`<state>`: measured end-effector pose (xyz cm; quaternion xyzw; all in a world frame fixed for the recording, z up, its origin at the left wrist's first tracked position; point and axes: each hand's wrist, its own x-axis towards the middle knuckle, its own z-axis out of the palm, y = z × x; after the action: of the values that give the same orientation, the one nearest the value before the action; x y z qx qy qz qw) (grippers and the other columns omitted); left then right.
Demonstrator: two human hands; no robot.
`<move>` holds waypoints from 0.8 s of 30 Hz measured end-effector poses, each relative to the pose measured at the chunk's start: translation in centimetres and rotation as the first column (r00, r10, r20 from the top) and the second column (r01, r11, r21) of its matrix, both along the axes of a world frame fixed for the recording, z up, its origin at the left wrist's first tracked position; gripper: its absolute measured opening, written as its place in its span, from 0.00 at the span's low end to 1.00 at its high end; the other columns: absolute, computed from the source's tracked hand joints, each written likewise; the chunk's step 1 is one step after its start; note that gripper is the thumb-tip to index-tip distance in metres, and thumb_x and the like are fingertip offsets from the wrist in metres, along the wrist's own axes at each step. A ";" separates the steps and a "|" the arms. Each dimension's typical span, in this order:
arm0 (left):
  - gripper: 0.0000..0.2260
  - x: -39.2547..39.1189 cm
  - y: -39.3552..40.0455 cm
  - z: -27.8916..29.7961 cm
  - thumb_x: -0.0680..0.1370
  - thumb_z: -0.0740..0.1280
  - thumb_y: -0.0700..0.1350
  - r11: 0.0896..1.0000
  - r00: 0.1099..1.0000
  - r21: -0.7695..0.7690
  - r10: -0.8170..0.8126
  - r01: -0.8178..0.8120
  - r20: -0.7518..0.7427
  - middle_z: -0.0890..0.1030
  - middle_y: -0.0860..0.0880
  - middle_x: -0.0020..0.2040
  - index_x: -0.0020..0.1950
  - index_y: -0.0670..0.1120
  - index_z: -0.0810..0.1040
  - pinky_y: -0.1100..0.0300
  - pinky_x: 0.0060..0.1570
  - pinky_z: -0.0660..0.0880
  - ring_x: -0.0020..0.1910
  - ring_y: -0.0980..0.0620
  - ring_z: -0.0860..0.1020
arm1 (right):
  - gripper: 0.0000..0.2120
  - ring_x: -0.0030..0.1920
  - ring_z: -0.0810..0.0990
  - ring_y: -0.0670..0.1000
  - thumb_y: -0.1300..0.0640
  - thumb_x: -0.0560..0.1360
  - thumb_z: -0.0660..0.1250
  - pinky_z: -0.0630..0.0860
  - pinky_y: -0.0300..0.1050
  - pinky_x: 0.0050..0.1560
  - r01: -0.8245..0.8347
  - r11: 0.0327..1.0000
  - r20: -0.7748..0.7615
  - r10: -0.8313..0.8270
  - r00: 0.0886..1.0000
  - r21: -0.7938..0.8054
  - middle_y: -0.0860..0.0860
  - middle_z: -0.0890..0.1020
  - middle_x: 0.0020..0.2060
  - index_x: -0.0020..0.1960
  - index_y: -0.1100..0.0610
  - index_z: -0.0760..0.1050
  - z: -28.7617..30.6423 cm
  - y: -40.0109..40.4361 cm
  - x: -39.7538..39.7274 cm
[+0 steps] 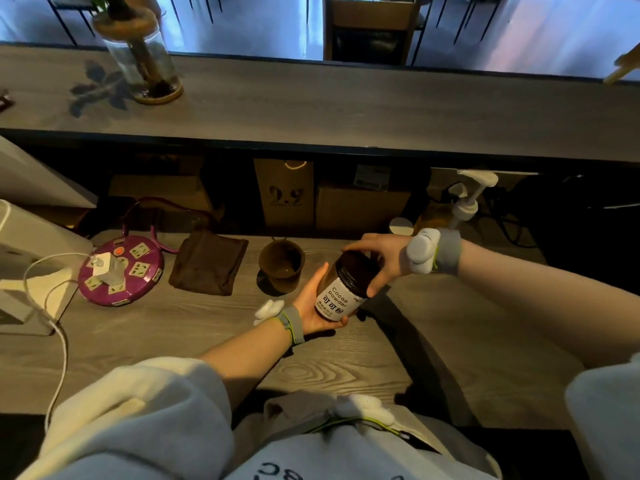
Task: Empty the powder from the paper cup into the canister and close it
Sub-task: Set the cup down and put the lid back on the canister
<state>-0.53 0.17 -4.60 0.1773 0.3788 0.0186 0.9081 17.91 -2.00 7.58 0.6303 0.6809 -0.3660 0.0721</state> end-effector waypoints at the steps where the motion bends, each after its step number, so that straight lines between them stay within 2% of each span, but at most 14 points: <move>1: 0.30 0.1 -0.2 0.1 0.68 0.61 0.69 1.000 1.000 -0.009 0.013 -0.013 0.007 0.81 0.41 0.48 0.55 0.46 0.79 0.59 0.36 0.74 0.45 0.45 0.78 | 0.44 0.68 0.68 0.54 0.49 0.64 0.77 0.69 0.47 0.65 -0.006 1.000 -0.005 0.006 1.000 0.011 0.52 0.68 0.67 0.73 0.51 0.59 0.1 0.0 0.0; 4: 0.31 0.3 -0.6 -0.3 0.63 0.66 0.68 1.000 1.000 -0.006 0.029 -0.029 0.001 0.80 0.42 0.49 0.55 0.47 0.78 0.58 0.36 0.74 0.45 0.45 0.77 | 0.43 0.67 0.69 0.54 0.48 0.63 0.77 0.69 0.45 0.63 -0.046 0.999 -0.008 0.046 0.999 0.020 0.53 0.69 0.67 0.72 0.53 0.60 0.2 -0.4 0.0; 12: 0.27 0.9 -1.2 -0.8 0.70 0.61 0.68 0.995 0.995 -0.010 0.101 -0.101 -0.026 0.81 0.42 0.46 0.52 0.46 0.79 0.58 0.35 0.72 0.43 0.46 0.78 | 0.43 0.65 0.71 0.54 0.47 0.62 0.78 0.72 0.47 0.63 -0.083 0.994 -0.001 0.083 0.997 0.067 0.53 0.70 0.64 0.72 0.54 0.62 -0.2 -0.8 0.1; 15: 0.27 1.0 -0.8 -0.5 0.72 0.59 0.67 0.979 0.979 -0.021 0.200 -0.200 -0.036 0.85 0.41 0.43 0.55 0.45 0.79 0.54 0.43 0.76 0.47 0.44 0.79 | 0.46 0.63 0.71 0.53 0.45 0.62 0.77 0.74 0.48 0.62 -0.110 0.985 0.045 0.105 0.993 0.132 0.53 0.69 0.64 0.73 0.53 0.59 -1.2 -0.7 -0.1; 17: 0.30 1.2 -0.2 -0.7 0.74 0.58 0.66 0.961 0.961 -0.034 0.275 -0.276 -0.024 0.84 0.39 0.50 0.62 0.45 0.76 0.50 0.50 0.77 0.52 0.42 0.79 | 0.46 0.61 0.72 0.53 0.44 0.63 0.76 0.75 0.48 0.59 -0.107 0.978 0.071 0.096 0.993 0.176 0.53 0.68 0.63 0.73 0.52 0.58 -1.6 -0.2 -0.5; 19: 0.30 1.4 0.3 -1.0 0.75 0.56 0.66 0.953 0.951 0.021 0.302 -0.302 -0.062 0.79 0.39 0.58 0.66 0.45 0.72 0.47 0.53 0.76 0.56 0.41 0.77 | 0.44 0.60 0.73 0.54 0.43 0.63 0.75 0.75 0.50 0.58 -0.065 0.979 0.066 0.053 0.996 0.191 0.53 0.69 0.62 0.73 0.52 0.59 -2.2 0.5 -0.6; 22: 0.30 1.0 0.9 -1.7 0.75 0.59 0.64 0.954 0.941 0.157 0.282 -0.254 -0.188 0.72 0.42 0.68 0.71 0.49 0.67 0.45 0.56 0.75 0.66 0.42 0.72 | 0.45 0.61 0.73 0.57 0.42 0.64 0.74 0.75 0.52 0.58 -0.043 0.985 0.142 0.018 0.990 0.170 0.55 0.68 0.63 0.74 0.53 0.58 -3.5 1.4 -0.5; 24: 0.28 0.8 1.0 -1.9 0.76 0.60 0.63 0.951 0.940 0.226 0.260 -0.210 -0.222 0.71 0.44 0.70 0.72 0.50 0.66 0.47 0.57 0.74 0.68 0.43 0.70 | 0.46 0.62 0.70 0.59 0.40 0.64 0.73 0.74 0.53 0.59 -0.061 0.988 0.220 0.029 0.975 0.140 0.55 0.67 0.64 0.74 0.53 0.56 -4.9 1.8 -0.5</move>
<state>0.23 1.12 -6.49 0.2217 0.5046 0.1428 0.8221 17.37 -0.25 2.72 0.6546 0.7079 -0.2422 0.1081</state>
